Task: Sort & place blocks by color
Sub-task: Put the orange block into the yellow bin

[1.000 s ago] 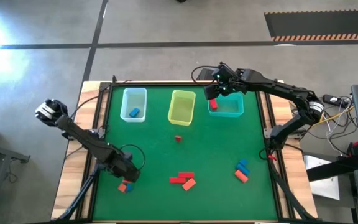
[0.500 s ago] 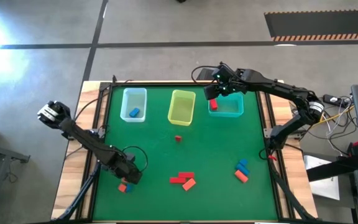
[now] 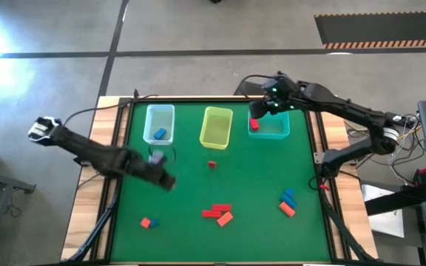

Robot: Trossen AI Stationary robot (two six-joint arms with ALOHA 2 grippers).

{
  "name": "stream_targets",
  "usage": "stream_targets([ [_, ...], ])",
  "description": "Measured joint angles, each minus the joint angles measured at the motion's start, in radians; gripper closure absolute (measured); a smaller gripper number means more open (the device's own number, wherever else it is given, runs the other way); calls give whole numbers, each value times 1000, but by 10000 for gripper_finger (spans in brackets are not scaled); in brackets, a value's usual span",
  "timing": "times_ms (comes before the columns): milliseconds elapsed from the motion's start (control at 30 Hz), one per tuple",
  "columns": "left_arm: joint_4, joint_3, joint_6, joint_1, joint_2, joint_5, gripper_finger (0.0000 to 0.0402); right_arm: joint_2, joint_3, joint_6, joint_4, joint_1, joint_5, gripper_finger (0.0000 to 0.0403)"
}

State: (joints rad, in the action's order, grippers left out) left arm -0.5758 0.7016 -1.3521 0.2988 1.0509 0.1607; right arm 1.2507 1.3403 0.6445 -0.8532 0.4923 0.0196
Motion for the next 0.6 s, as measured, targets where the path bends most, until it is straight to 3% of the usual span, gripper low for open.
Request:
stream_targets([
  [200,224,47,450,-367,-29,1,283,-103,0,12,-1,-74,6,193],
  [367,461,128,660,-628,107,-191,283,-149,0,67,-1,-126,9,193],
  [600,389,388,877,-698,436,-260,283,-177,-1,155,-1,-215,26,193],
])
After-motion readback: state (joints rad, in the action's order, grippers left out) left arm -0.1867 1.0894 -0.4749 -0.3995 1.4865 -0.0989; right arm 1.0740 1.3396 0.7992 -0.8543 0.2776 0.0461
